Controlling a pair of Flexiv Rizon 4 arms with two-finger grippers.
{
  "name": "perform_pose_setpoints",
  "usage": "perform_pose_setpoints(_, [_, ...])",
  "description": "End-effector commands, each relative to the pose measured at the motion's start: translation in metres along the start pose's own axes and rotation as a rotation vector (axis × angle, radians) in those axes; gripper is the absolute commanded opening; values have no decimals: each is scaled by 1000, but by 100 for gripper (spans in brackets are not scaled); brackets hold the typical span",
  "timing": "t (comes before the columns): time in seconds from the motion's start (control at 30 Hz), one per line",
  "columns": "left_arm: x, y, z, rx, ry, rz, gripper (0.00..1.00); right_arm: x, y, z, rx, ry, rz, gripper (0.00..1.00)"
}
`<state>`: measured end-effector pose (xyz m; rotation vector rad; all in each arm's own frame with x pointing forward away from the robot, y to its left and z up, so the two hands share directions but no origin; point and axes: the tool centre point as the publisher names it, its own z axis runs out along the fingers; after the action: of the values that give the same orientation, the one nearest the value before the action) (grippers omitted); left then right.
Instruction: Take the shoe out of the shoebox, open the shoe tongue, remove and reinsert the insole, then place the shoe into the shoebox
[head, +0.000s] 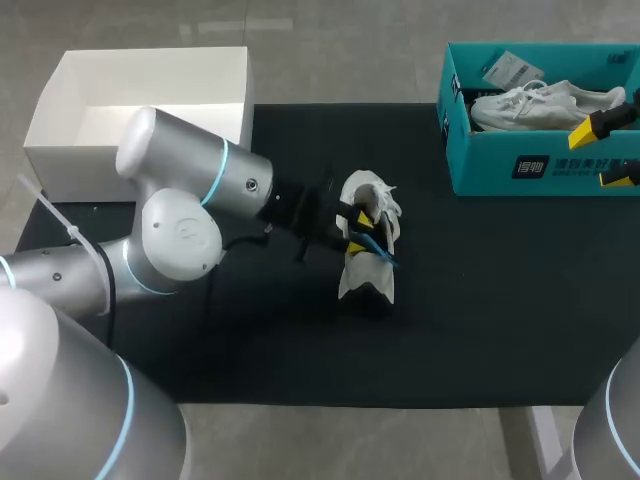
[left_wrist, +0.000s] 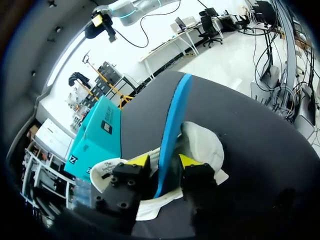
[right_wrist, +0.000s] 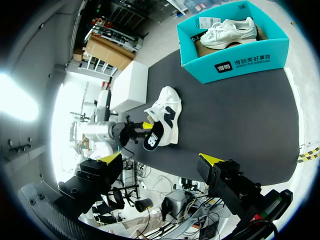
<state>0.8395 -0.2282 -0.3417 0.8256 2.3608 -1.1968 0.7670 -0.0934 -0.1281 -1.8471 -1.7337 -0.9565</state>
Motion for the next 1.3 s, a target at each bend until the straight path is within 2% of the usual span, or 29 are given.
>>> perform_pose_setpoints(0.03, [3,-4,-3,-10,14,7,0,0,-1,1,-1,-3,2,100])
perform_pose_setpoints(0.1, [3,-3,0,-5,24,9,0,0,-1,1,-1,-3,2,100])
perform_pose_setpoints(0.47, [1,17,20,-92,70,37,0,0,-1,1,-1,-3,2,100])
perform_pose_setpoints(0.9, [-6,43,13,-132,26,-26,0,0,-1,1,-1,-3,2,100])
perform_pose_setpoints(0.93, [-5,43,14,-130,31,-28,5,0,-1,1,-1,-3,2,100])
perform_pose_setpoints(0.97, [-3,41,15,-124,36,-33,26,0,-1,1,-1,-3,2,100])
perform_pose_setpoints(1.0, [0,39,16,-114,40,-37,41,0,-1,1,-1,-3,2,100])
perform_pose_setpoints(1.13, [5,29,11,-66,20,-47,47,0,-1,1,-1,-3,2,100])
perform_pose_setpoints(1.3, [8,13,-1,-51,-8,-34,42,0,-1,1,-1,-3,2,100])
